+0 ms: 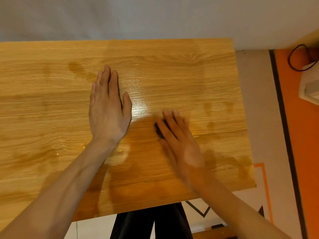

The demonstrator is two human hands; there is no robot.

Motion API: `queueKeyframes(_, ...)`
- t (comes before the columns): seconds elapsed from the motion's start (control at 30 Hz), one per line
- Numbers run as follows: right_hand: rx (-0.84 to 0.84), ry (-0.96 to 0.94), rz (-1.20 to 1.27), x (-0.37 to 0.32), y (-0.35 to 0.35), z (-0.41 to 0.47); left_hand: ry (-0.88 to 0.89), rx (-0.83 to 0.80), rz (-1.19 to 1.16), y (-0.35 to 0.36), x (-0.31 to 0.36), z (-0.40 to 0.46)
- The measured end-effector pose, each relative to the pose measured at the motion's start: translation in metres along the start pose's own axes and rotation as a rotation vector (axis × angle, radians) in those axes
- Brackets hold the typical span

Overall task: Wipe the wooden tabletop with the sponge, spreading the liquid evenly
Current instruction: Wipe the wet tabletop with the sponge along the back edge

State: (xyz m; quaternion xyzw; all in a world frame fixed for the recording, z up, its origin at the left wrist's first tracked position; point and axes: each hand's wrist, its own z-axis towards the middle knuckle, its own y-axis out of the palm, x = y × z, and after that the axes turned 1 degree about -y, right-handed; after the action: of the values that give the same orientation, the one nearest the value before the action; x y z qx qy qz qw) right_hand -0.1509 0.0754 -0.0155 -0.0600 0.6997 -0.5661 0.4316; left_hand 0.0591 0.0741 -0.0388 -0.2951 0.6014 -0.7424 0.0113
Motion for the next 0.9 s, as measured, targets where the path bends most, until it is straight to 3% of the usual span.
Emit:
queueKeyframes(0.07,-0.081,-0.083,-0.011,0.000,-0.002,-0.018,0.001,0.000,-0.002,-0.001,0.001,0.000)
queueKeyframes(0.13,-0.120,-0.119,-0.047,0.010,-0.009,0.017,0.004,-0.002,0.009,-0.001,0.001,0.001)
queueKeyframes(0.3,0.102,0.183,0.010,0.020,-0.015,0.127,0.006,0.002,0.022,0.000,0.001,0.000)
queueKeyframes(0.4,0.125,0.107,-0.023,0.000,0.002,0.058,0.005,0.005,0.024,-0.001,0.001,0.000)
queueKeyframes(0.47,0.049,0.003,-0.015,-0.016,0.004,0.002,0.004,0.006,0.024,-0.001,0.002,0.000)
queueKeyframes(0.53,-0.038,-0.111,-0.058,-0.003,0.000,-0.001,-0.001,0.003,0.021,-0.001,0.003,0.000)
queueKeyframes(0.6,-0.075,-0.078,-0.179,0.019,-0.013,0.040,0.000,-0.005,0.021,-0.002,0.003,0.001)
queueKeyframes(0.73,0.191,0.151,-0.106,0.057,-0.037,0.106,0.003,-0.007,0.033,-0.002,0.002,-0.001)
queueKeyframes(0.9,0.056,-0.012,-0.014,0.015,-0.023,-0.021,0.001,-0.017,0.034,-0.003,0.002,-0.001)
